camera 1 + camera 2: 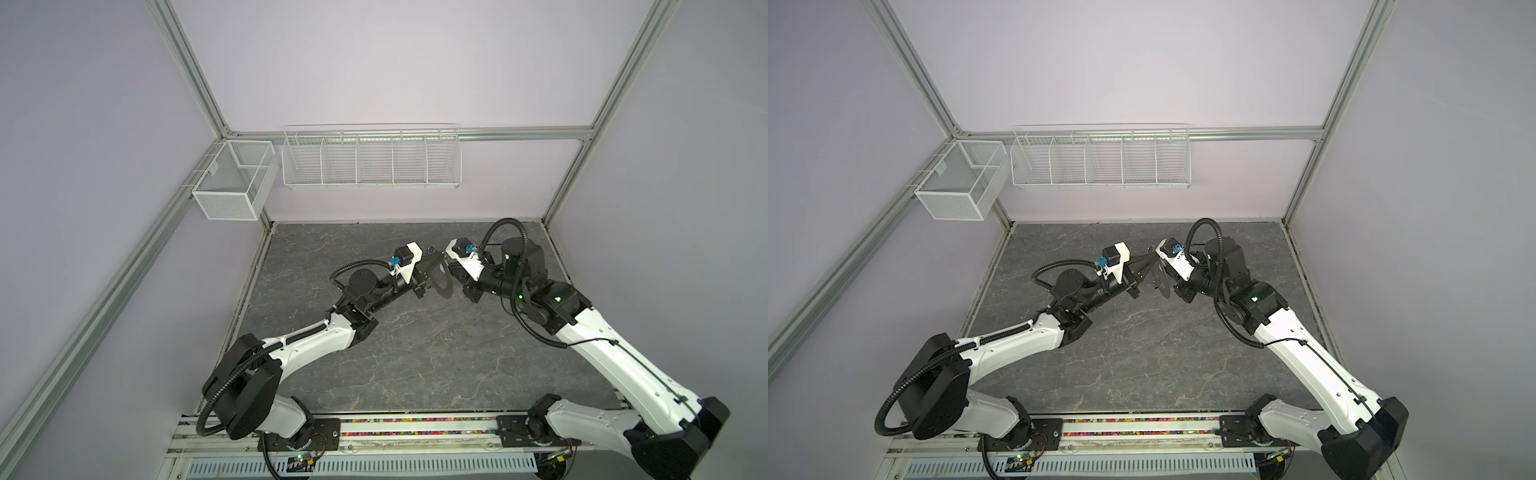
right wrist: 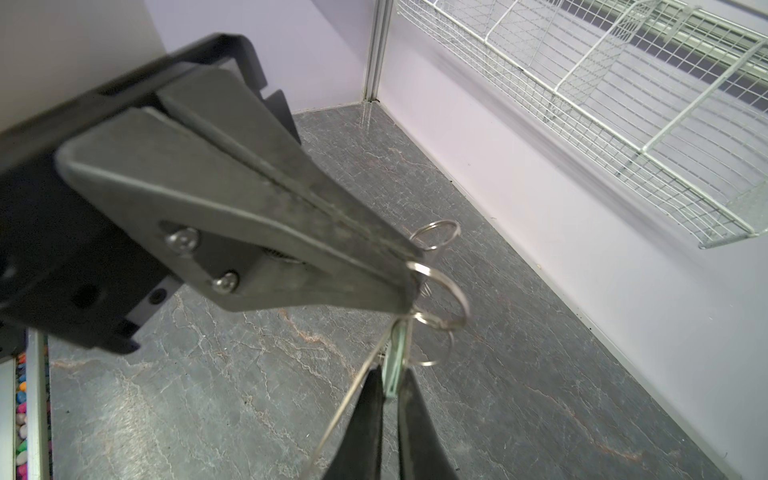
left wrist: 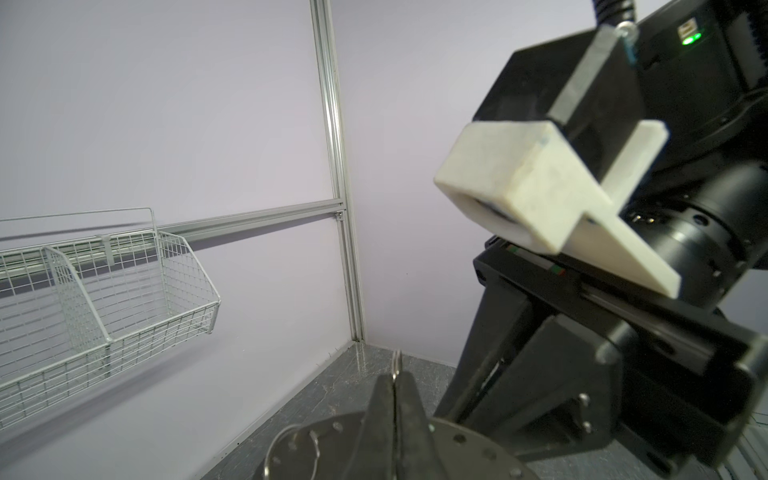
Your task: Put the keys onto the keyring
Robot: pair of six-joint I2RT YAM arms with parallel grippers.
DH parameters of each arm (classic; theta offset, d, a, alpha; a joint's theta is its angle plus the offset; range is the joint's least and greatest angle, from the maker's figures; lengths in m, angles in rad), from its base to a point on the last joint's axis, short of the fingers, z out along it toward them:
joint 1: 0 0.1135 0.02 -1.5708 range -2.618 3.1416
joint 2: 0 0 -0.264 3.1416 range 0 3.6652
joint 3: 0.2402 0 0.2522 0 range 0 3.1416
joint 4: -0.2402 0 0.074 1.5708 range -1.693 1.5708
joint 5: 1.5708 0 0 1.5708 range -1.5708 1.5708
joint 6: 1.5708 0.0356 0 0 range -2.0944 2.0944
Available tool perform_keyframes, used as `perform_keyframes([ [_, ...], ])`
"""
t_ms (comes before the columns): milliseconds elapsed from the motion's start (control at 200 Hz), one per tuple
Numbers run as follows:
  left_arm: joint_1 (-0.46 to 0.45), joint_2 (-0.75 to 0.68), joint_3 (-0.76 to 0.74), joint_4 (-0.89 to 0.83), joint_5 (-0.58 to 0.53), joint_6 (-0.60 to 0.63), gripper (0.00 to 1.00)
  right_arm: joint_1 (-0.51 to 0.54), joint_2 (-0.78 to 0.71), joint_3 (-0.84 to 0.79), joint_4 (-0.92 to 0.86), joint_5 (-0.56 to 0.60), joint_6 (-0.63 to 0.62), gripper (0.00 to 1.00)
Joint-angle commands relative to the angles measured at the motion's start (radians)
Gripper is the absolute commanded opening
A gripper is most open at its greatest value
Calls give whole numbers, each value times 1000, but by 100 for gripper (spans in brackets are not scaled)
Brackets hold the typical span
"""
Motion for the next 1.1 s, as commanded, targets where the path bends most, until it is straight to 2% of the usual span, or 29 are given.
perform_keyframes([
  [0, 4, 7, 9, 83, 1, -32, 0, 15, 8, -15, 14, -28, -46, 13],
  [225, 7, 5, 3, 91, 11, -39, 0, 13, 1, -22, -5, -51, -59, 16],
  [290, 11, 3, 2, 87, 24, -44, 0, 5, -8, -20, -27, -55, -57, 21],
  [395, 25, -5, 0, 82, 66, -62, 0, -30, -57, -32, -89, -99, -77, 35],
  [525, 41, -6, -4, 81, 137, -99, 0, -118, -139, -87, -138, -195, -113, 40],
  [700, 54, -9, 11, 33, 241, -115, 0, -237, -137, -52, -122, -440, -51, 39],
  [820, 58, -13, 16, 5, 285, -122, 0, -258, -59, 41, -151, -601, -20, 37],
  [930, 58, -22, 16, -9, 294, -120, 0, -257, -16, 66, -134, -646, -5, 37],
  [1095, 58, -30, 17, -25, 305, -117, 0, -259, 14, 66, -98, -644, 23, 37],
])
